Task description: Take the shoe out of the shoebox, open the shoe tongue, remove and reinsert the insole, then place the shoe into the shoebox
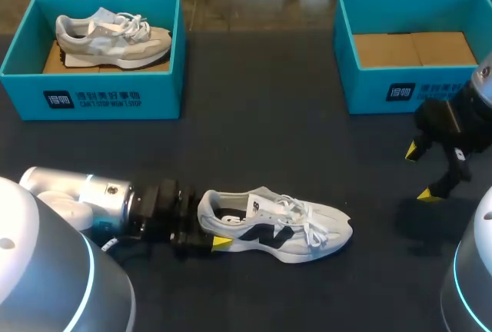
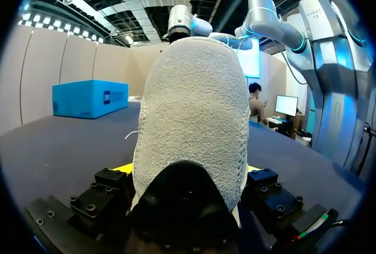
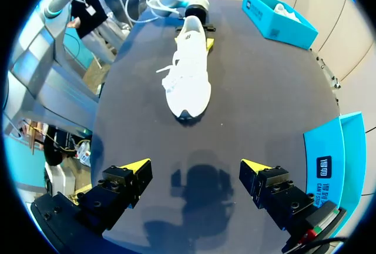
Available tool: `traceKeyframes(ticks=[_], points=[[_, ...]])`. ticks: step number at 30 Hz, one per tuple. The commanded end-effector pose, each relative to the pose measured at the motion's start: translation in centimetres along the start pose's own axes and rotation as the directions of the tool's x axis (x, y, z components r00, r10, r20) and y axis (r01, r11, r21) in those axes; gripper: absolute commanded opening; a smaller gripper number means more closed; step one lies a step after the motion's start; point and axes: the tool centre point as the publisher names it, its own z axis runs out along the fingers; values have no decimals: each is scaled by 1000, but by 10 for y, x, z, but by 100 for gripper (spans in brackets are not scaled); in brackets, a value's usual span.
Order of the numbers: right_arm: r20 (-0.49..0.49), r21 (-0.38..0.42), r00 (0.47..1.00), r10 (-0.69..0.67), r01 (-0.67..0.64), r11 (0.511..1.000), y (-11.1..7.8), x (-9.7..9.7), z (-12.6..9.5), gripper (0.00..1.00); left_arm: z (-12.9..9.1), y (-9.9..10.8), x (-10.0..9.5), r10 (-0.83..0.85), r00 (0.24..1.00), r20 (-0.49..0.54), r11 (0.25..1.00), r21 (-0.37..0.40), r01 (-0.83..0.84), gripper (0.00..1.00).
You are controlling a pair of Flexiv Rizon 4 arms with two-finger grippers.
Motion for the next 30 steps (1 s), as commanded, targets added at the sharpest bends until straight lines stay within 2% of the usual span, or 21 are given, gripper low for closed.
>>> traceKeyframes(ticks=[1, 9, 11, 13, 15, 16, 18, 20, 21, 22, 23, 24, 30], points=[[1, 2, 1000, 0, 0, 1000, 0, 0, 1, 100, 1, 3, -4, 0, 1000, 1, 1000, 1, 0, 0], [1, 2, 1000, 0, 0, 1000, 0, 0, 1, 100, 1, 3, -4, 0, 1000, 1, 1000, 1, 0, 0], [-20, 45, 981, 191, -190, 981, 9, -9, -2, 100, 1, 3, -4, 0, 1000, 1, 1000, 1, 0, 0], [6, 22, 943, 332, -332, 943, 16, -12, -7, 100, 1, 3, -4, 0, 1000, 1, 1000, 1, 0, 0], [39, -9, 885, 464, -464, 886, 25, -10, -14, 100, 1, 3, -4, 0, 1000, 1, 1000, 1, 0, 0], [65, -20, 840, 539, -539, 842, 31, -7, -18, 100, 1, 3, -4, 0, 1000, 1, 1000, 1, 0, 0], [110, 22, 724, 681, -686, 727, 42, -4, -21, 100, 1, 3, -4, 0, 1000, 1, 1000, 1, 0, 0], [128, 52, 554, 823, -832, 552, 56, -1, -22, 100, 1, 3, -4, 0, 1000, 1, 1000, 1, 0, 0], [133, 51, 524, 841, -851, 522, 58, -1, -21, 100, 1, 3, -4, 0, 1000, 1, 1000, 1, 0, 0], [170, 32, 452, 876, -891, 453, 69, 2, -20, 100, 1, 3, -4, 0, 1000, 1, 1000, 1, 0, 0], [226, 32, 447, 866, -892, 452, 91, 9, -16, 100, 1, 3, -4, 0, 1000, 1, 1000, 1, 0, 0], [237, 29, 473, 849, -877, 481, 98, 12, -15, 100, 1, 3, -4, 0, 1000, 1, 1000, 1, 0, 0], [237, 29, 473, 849, -877, 481, 98, 12, -15, 100, 1, 3, -4, 0, 1000, 1, 1000, 1, 0, 0]])
